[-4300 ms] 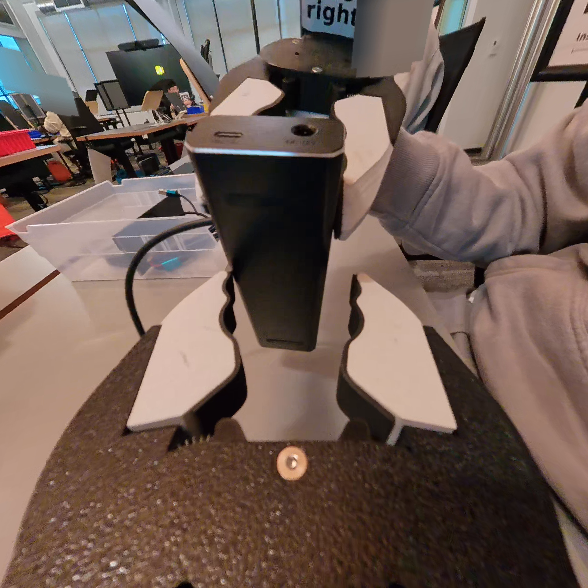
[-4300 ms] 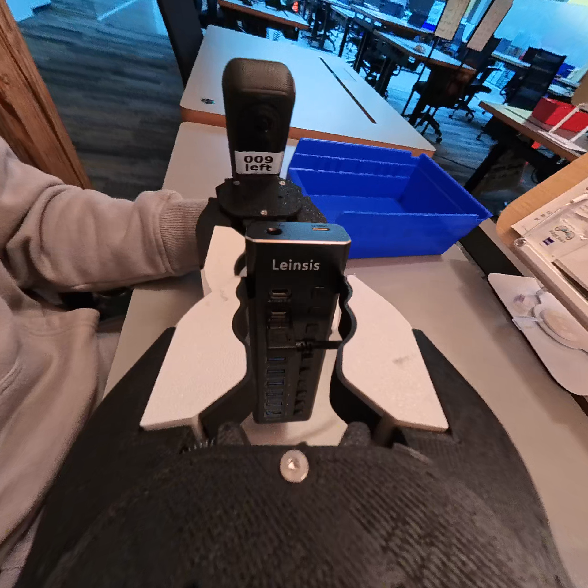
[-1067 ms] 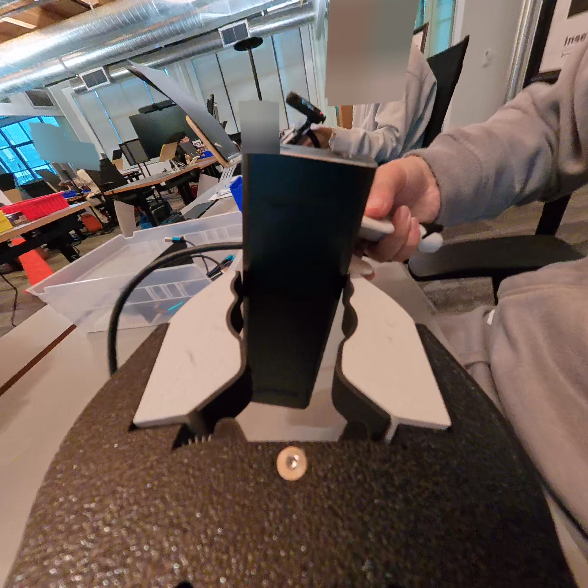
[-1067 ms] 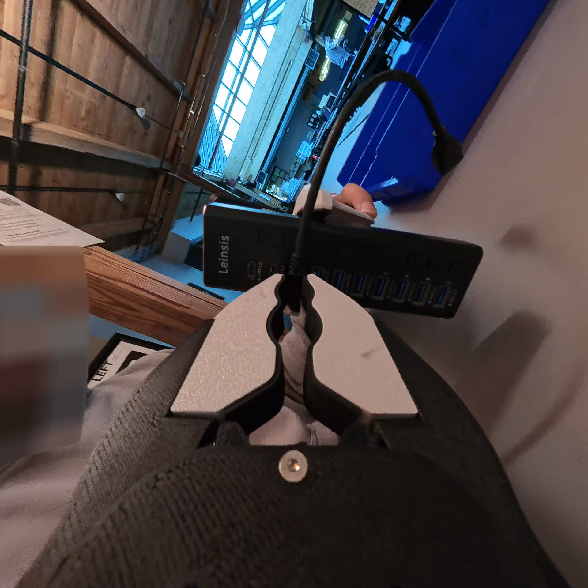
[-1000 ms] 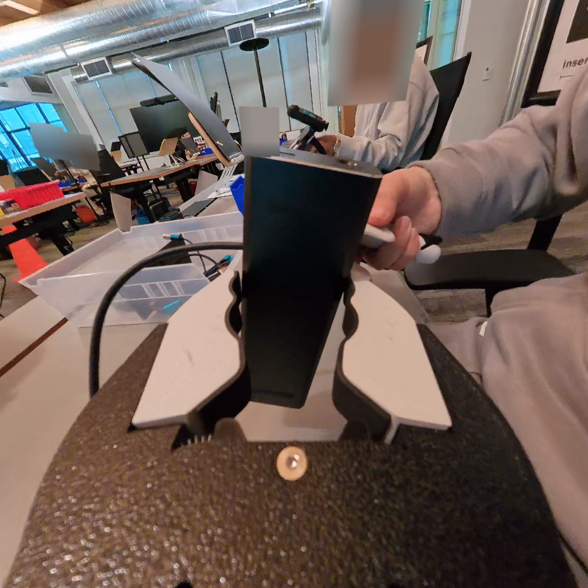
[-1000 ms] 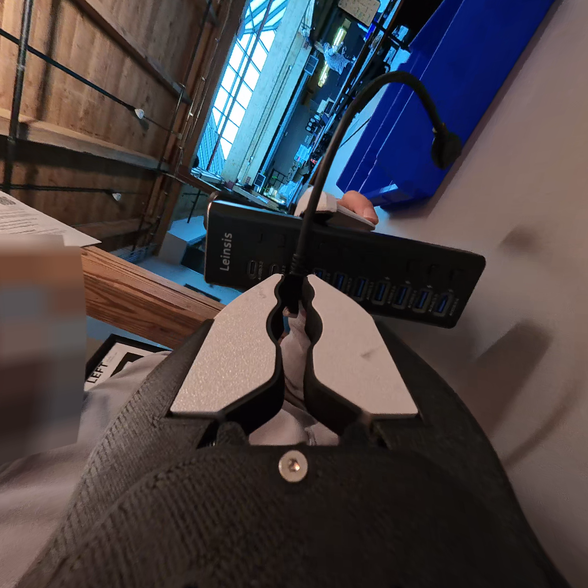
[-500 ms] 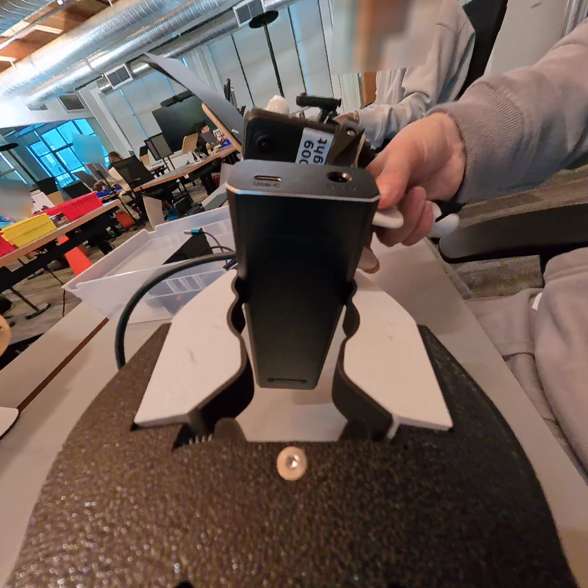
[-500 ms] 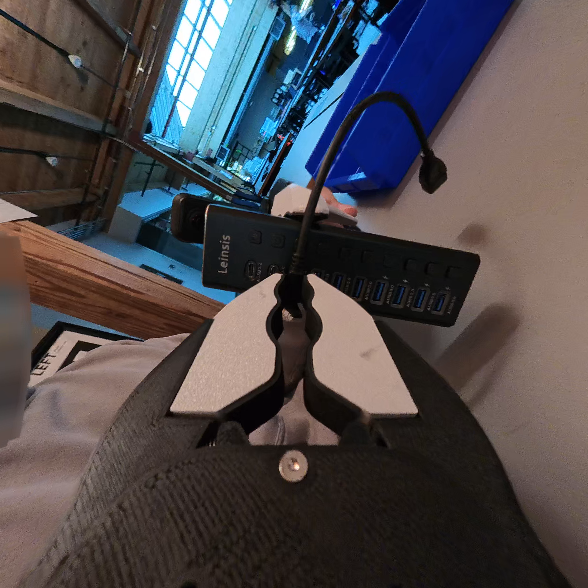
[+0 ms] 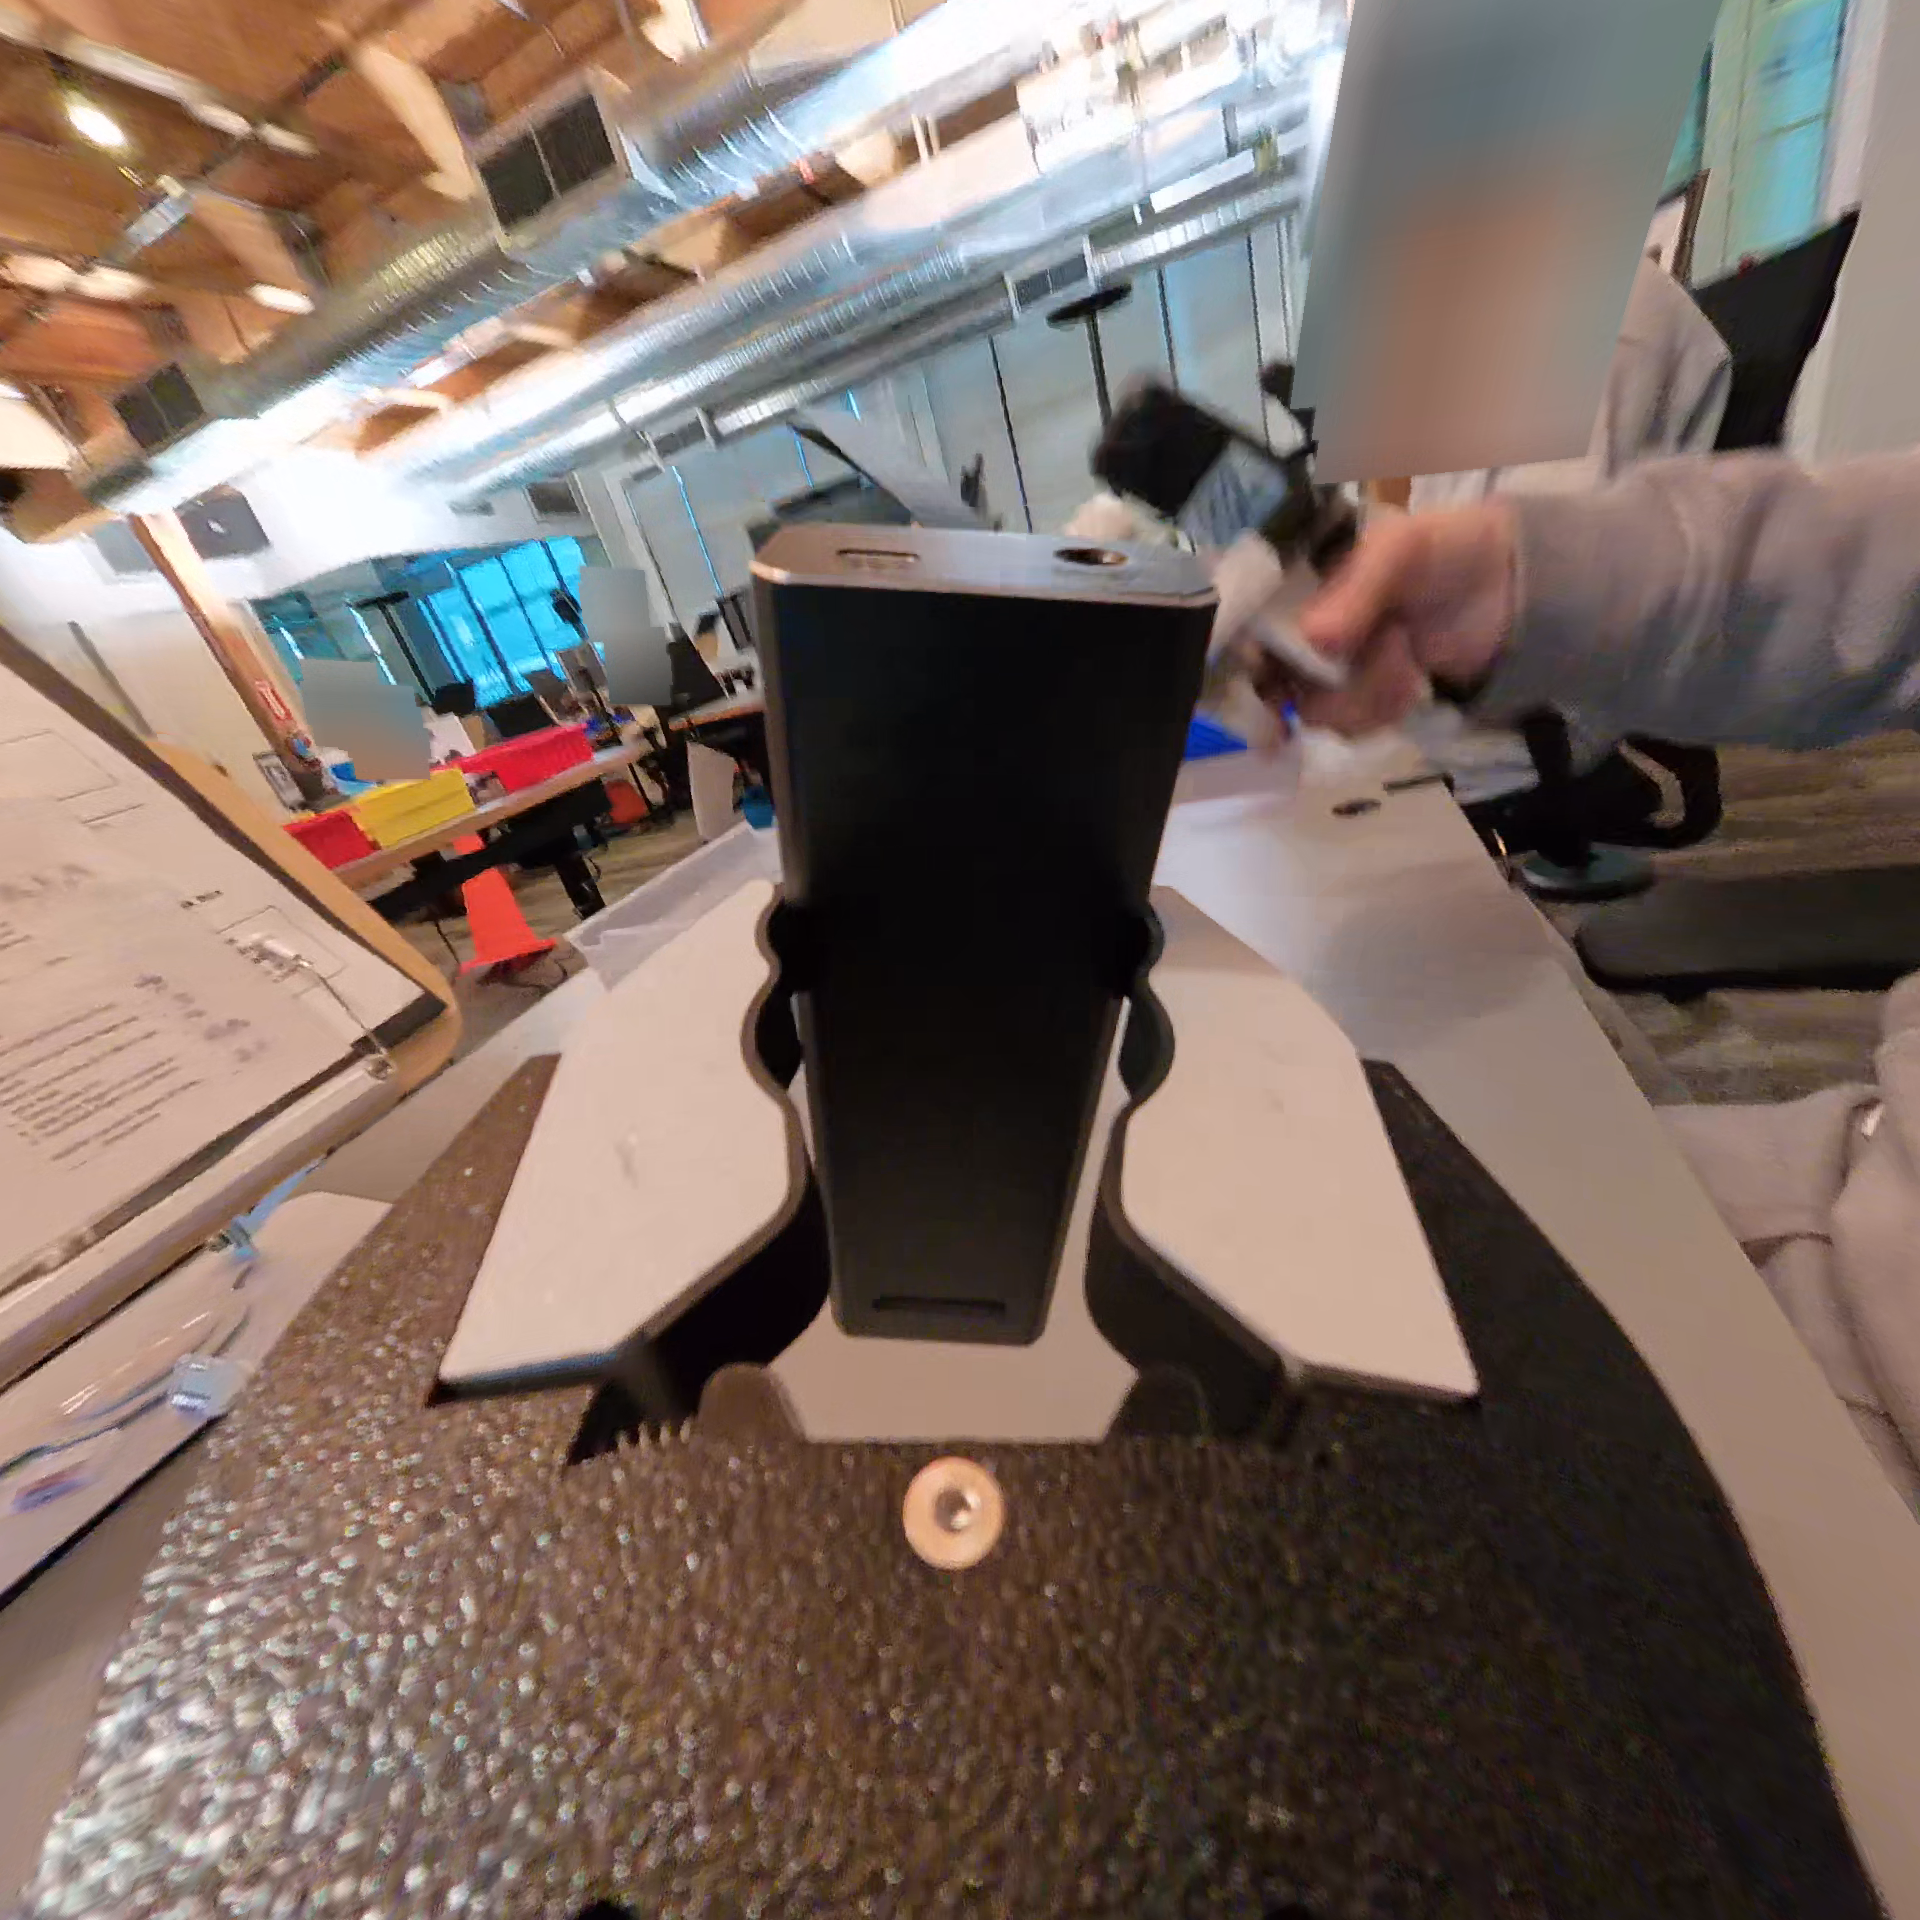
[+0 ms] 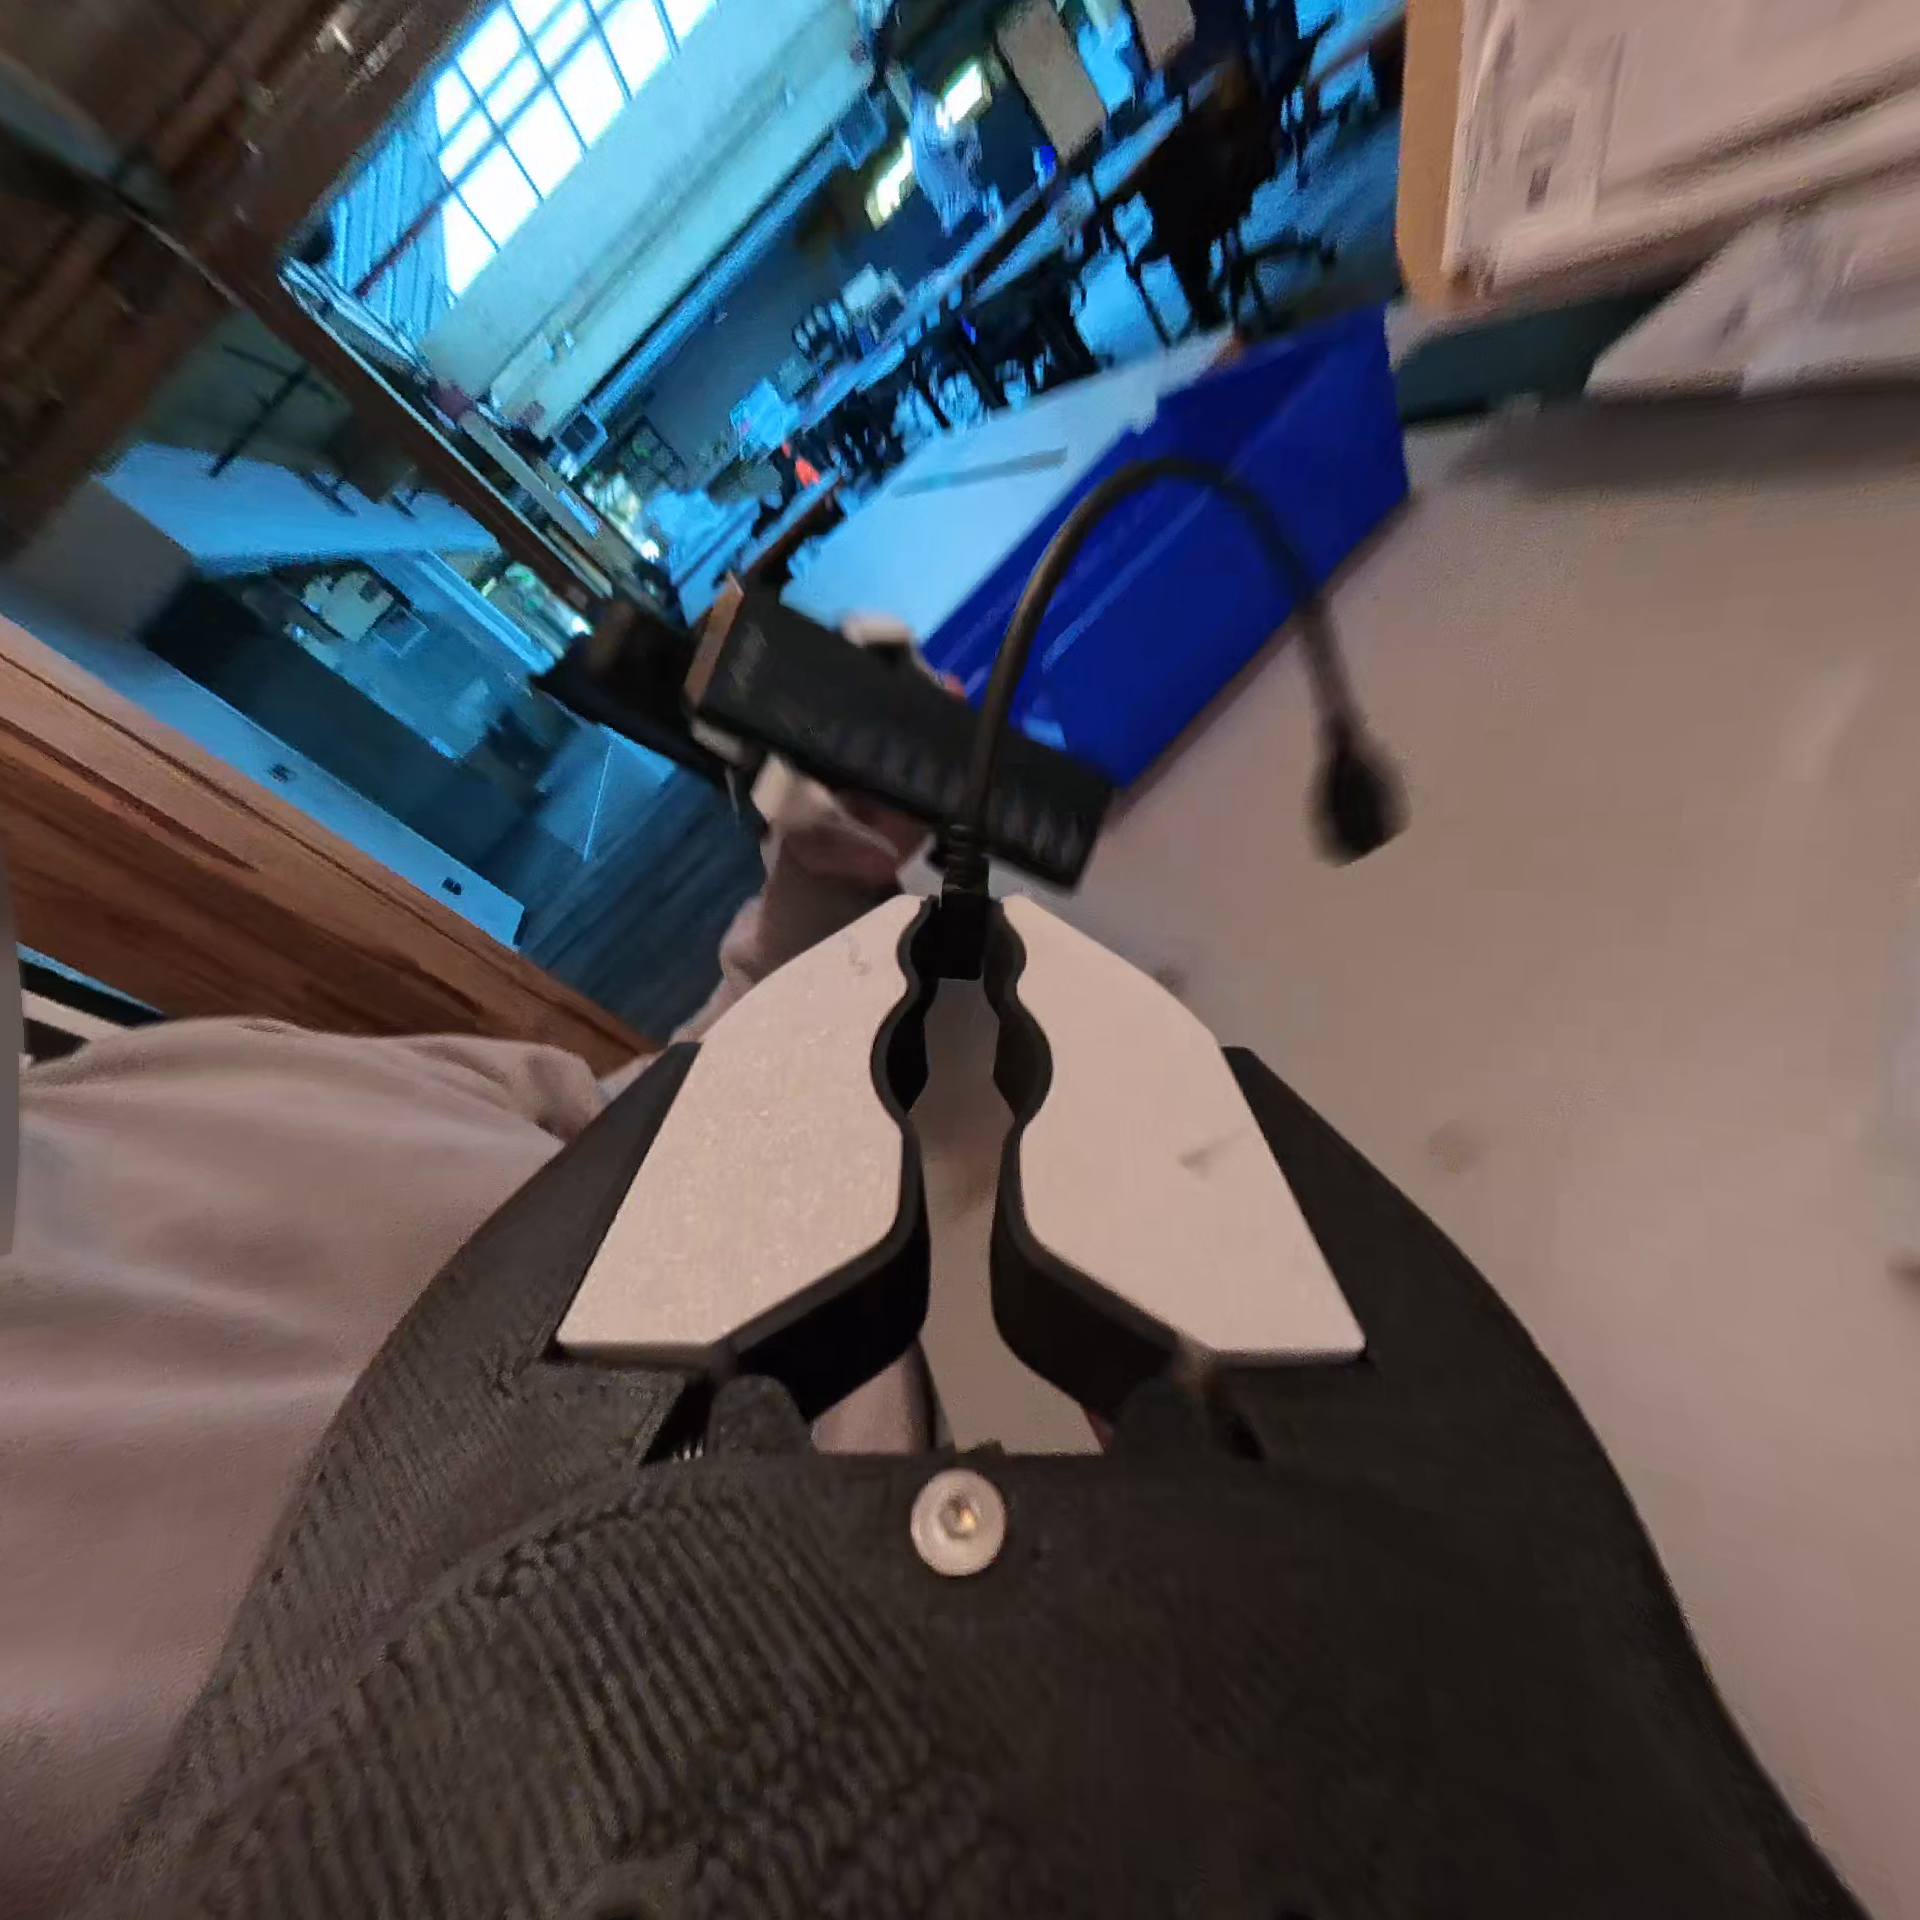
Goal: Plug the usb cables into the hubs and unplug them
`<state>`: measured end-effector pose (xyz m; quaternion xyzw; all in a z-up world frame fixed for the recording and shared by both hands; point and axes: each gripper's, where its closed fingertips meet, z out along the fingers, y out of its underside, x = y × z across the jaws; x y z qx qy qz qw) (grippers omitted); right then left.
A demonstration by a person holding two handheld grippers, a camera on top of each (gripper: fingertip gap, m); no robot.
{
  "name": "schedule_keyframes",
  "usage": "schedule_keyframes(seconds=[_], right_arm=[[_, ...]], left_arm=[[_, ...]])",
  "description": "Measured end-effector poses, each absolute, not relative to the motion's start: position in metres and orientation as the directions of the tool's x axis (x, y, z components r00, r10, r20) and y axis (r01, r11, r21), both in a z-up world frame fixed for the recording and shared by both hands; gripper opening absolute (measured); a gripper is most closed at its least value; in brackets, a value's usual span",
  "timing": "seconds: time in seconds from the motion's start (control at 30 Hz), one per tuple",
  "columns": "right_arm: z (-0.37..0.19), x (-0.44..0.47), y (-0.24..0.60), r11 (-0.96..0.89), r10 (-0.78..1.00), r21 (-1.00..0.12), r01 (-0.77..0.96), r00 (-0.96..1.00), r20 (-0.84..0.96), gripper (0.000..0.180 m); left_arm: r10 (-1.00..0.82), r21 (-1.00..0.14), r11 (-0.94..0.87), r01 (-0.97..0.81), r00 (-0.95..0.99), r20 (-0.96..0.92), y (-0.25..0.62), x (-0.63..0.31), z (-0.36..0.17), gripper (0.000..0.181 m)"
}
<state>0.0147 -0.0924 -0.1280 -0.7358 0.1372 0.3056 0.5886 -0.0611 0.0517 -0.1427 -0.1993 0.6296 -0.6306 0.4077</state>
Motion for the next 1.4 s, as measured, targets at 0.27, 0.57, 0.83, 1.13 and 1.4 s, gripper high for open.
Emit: schedule_keyframes(seconds=[0.27,0.57,0.83,1.13,1.4], right_arm=[[-0.074,0.069,-0.151,-0.291,0.085,-0.914,-0.284,0.944,-0.32,0.008],[-0.143,0.155,-0.187,-0.585,-0.092,-0.796,-0.157,0.988,-0.127,0.009],[-0.11,0.15,-0.142,-0.397,0.088,-0.903,-0.162,0.973,-0.213,0.008],[-0.09,0.185,-0.147,-0.401,0.027,-0.907,-0.13,0.988,-0.154,0.008],[-0.16,0.212,-0.123,-0.552,-0.083,-0.758,-0.349,0.927,-0.366,0.008]], left_arm=[[-0.729,-0.968,0.15,0.203,-0.638,-0.247,0.033,-0.053,-0.158,0.06],[-0.726,-0.974,0.128,0.186,-0.652,-0.22,0.033,-0.05,-0.164,0.06],[-0.711,-0.977,0.13,0.168,-0.672,-0.209,0.027,-0.049,-0.169,0.06],[-0.701,-0.981,0.1,0.163,-0.688,-0.186,0.028,-0.048,-0.171,0.06],[-0.699,-0.984,0.103,0.148,-0.693,-0.177,0.025,-0.046,-0.174,0.06]])
